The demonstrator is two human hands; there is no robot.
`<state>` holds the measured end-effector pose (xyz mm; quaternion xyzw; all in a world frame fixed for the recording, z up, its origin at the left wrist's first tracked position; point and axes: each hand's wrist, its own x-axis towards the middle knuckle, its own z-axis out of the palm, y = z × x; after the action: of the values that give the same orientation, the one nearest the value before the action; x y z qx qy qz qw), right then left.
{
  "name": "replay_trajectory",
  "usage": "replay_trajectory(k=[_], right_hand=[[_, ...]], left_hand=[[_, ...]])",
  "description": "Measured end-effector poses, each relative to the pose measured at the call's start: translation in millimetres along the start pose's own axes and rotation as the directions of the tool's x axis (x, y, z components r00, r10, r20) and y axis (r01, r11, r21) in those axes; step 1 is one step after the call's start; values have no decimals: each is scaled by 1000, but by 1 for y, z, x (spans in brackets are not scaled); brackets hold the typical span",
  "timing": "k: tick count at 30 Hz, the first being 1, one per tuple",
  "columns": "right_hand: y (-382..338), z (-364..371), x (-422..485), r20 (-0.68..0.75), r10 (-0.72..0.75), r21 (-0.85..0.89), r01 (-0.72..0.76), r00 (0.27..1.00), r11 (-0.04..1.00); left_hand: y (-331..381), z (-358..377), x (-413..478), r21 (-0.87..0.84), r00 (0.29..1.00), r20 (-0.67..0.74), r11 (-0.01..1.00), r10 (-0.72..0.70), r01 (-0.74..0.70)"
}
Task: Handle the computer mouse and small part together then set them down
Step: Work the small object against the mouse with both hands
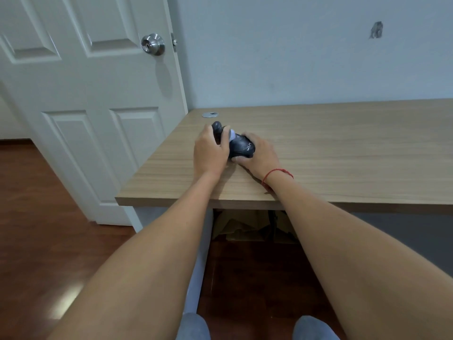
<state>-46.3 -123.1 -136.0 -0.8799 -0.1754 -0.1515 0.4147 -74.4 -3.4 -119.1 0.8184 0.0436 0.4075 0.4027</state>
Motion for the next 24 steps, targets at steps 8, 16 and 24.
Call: replay_trajectory(k=[8, 16, 24], right_hand=[[0, -3, 1, 18, 34, 78, -35, 999, 996], [-2, -2, -4, 5, 7, 91, -8, 1000, 996], [-5, -1, -2, 9, 11, 116, -12, 1000, 993]], left_hand=[[0, 1, 2, -34, 999, -47, 999, 23, -24], [-17, 4, 6, 70, 996, 28, 995, -80, 78], [1, 1, -2, -53, 993, 32, 993, 110, -108]])
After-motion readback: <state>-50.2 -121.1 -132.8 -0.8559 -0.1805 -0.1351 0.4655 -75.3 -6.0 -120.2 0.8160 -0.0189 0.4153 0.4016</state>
